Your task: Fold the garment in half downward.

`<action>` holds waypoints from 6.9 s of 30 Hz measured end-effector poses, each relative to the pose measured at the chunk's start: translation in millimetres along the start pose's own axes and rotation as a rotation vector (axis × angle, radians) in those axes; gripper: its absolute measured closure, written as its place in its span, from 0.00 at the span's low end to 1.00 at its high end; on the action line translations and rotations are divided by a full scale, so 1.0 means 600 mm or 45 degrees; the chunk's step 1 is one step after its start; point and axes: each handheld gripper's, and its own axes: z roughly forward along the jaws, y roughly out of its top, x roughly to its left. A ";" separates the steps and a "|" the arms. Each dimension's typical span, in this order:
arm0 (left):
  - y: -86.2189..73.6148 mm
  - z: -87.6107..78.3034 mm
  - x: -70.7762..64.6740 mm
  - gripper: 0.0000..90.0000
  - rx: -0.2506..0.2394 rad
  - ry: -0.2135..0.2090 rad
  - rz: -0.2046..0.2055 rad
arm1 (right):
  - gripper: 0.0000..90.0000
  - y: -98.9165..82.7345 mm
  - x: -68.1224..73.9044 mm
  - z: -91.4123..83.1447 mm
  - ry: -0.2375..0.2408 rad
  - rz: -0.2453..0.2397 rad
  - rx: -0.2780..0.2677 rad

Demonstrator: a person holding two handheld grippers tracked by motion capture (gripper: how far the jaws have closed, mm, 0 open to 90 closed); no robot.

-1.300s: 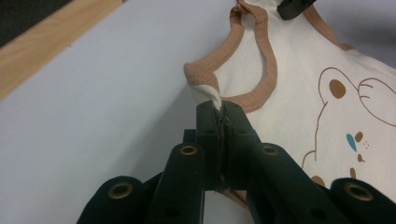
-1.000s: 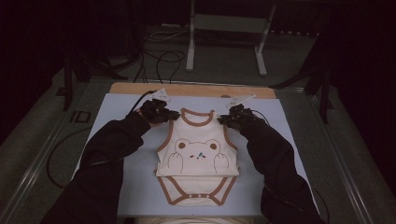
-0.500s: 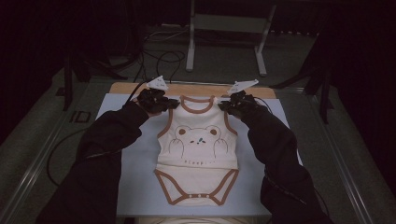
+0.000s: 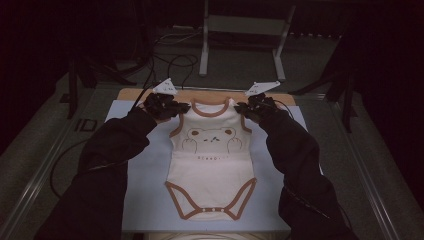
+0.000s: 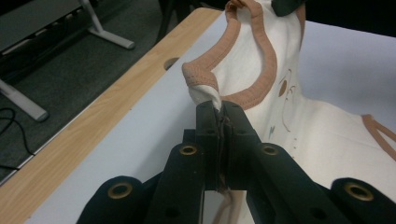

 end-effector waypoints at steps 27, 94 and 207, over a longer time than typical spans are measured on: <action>-0.031 -0.022 -0.054 0.97 -0.006 -0.081 0.057 | 0.91 -0.047 0.057 -0.032 0.071 -0.049 -0.020; -0.212 0.010 -0.212 0.96 0.096 -0.317 0.029 | 0.91 -0.209 0.220 -0.048 0.307 -0.017 0.037; -0.265 -0.006 -0.304 0.92 0.163 -0.569 0.074 | 1.00 -0.256 0.307 -0.105 0.539 -0.045 0.094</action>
